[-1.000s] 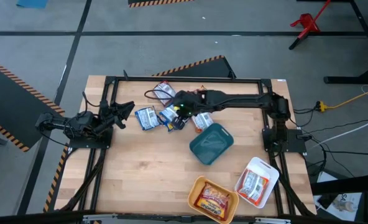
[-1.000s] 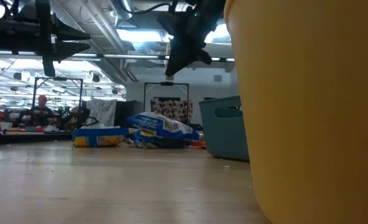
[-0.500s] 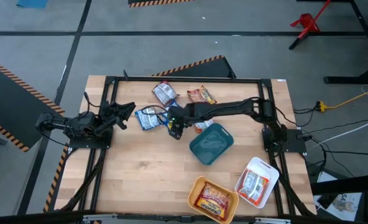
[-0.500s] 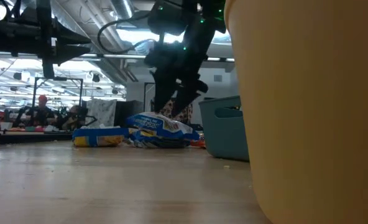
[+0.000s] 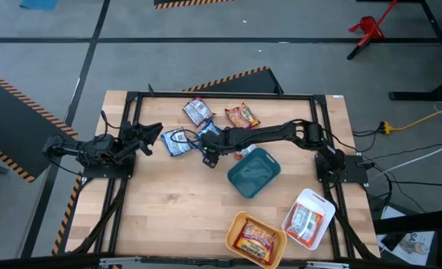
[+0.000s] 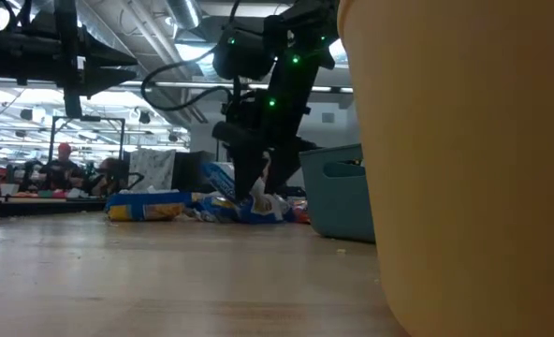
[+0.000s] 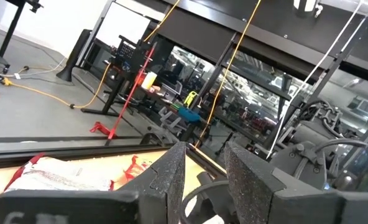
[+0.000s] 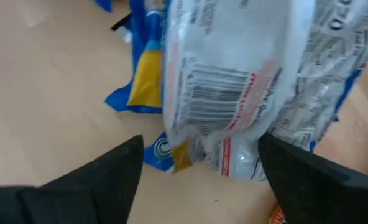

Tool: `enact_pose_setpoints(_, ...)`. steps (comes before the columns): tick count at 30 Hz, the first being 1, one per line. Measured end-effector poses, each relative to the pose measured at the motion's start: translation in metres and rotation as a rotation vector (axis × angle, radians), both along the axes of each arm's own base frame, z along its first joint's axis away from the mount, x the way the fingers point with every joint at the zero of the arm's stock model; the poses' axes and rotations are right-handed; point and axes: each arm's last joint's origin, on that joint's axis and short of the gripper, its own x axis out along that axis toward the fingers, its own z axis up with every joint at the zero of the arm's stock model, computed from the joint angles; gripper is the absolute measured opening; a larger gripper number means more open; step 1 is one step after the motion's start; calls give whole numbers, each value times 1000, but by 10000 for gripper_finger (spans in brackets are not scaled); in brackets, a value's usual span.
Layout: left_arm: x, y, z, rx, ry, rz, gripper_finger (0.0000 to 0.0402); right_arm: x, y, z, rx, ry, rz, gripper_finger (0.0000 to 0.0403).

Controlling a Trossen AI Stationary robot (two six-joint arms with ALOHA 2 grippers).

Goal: Sort Maruchan noodles
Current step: Put the top blue noodle pack into the green bin

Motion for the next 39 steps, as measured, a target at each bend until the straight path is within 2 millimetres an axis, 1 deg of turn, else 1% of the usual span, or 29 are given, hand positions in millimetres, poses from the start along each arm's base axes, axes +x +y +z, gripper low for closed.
enact_pose_setpoints(2, 0, 0, 0, 0, 0, 0, 108, 0, 0, 0, -11, 2, -13, 283)
enact_pose_setpoints(4, 0, 0, 0, 0, 0, 0, 108, -1, -1, 0, -10, 3, -23, 245)
enact_pose_setpoints(13, 0, 0, 0, 0, 0, 0, 108, -2, -2, 0, 20, 14, -25, 33)
enact_pose_setpoints(14, 0, 0, 0, 0, 0, 0, 108, -2, -2, 0, 39, 11, -20, 17)
enact_pose_setpoints(15, 0, 0, 0, 0, 0, 0, 108, -2, -2, 0, 56, 7, -15, 10)
enact_pose_setpoints(18, 0, 0, 0, 0, 0, 0, 108, -2, -4, 1, 94, 1, -9, 5)
enact_pose_setpoints(23, 0, 0, 0, 0, 0, 1, 108, -4, 0, 11, 187, -5, 27, 1)
enact_pose_setpoints(33, 0, 0, 0, 0, 0, 0, 108, 4, 8, 52, 283, -59, 99, 0)
enact_pose_setpoints(37, 0, 0, 0, 0, -1, 0, 108, 5, 13, 67, 277, -61, 135, 0)
enact_pose_setpoints(39, 0, 0, 0, 0, 0, 0, 108, 4, 13, 73, 245, -54, 147, 0)
